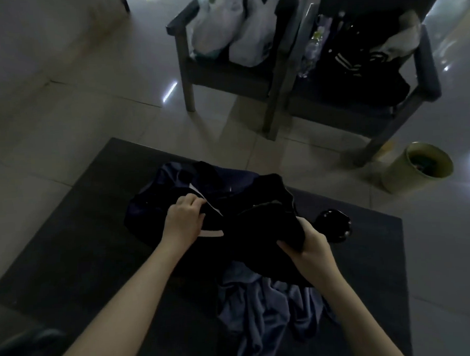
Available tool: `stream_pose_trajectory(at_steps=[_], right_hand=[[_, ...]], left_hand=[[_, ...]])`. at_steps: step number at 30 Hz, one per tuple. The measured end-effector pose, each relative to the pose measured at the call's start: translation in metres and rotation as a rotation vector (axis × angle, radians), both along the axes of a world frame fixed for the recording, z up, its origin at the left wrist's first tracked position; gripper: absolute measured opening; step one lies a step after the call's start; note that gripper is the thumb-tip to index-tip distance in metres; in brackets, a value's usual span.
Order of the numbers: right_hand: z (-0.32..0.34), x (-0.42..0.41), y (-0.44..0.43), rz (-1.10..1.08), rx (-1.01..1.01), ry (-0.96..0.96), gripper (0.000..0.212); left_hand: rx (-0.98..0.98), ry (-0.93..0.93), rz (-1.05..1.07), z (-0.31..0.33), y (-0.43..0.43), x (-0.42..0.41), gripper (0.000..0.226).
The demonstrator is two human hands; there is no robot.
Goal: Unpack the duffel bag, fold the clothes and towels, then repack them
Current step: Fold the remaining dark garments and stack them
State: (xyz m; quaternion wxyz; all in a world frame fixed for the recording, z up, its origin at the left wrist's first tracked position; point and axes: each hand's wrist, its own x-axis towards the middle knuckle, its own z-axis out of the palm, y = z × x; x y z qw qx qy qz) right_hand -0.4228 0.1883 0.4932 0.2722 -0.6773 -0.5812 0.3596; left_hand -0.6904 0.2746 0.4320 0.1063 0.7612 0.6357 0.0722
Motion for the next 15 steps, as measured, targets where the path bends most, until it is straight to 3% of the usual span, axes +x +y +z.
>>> stream_pose_trajectory(at_steps=[4,10,12,15], right_hand=[[-0.004,-0.035,0.031,0.083,0.02,-0.061,0.049],[-0.016,-0.051,0.055,0.137,-0.015,-0.117,0.054],[-0.017,-0.051,0.059,0.162,-0.003,-0.132,0.056],[-0.016,-0.049,0.067,0.236,-0.001,-0.156,0.053]], left_hand=[[-0.081,0.269,-0.167,-0.006,0.054,-0.025,0.047],[-0.129,0.531,-0.341,-0.02,0.102,-0.034,0.028],[-0.14,0.509,-0.403,-0.02,0.112,-0.036,0.027],[-0.221,0.297,-0.317,-0.011,0.127,-0.042,0.03]])
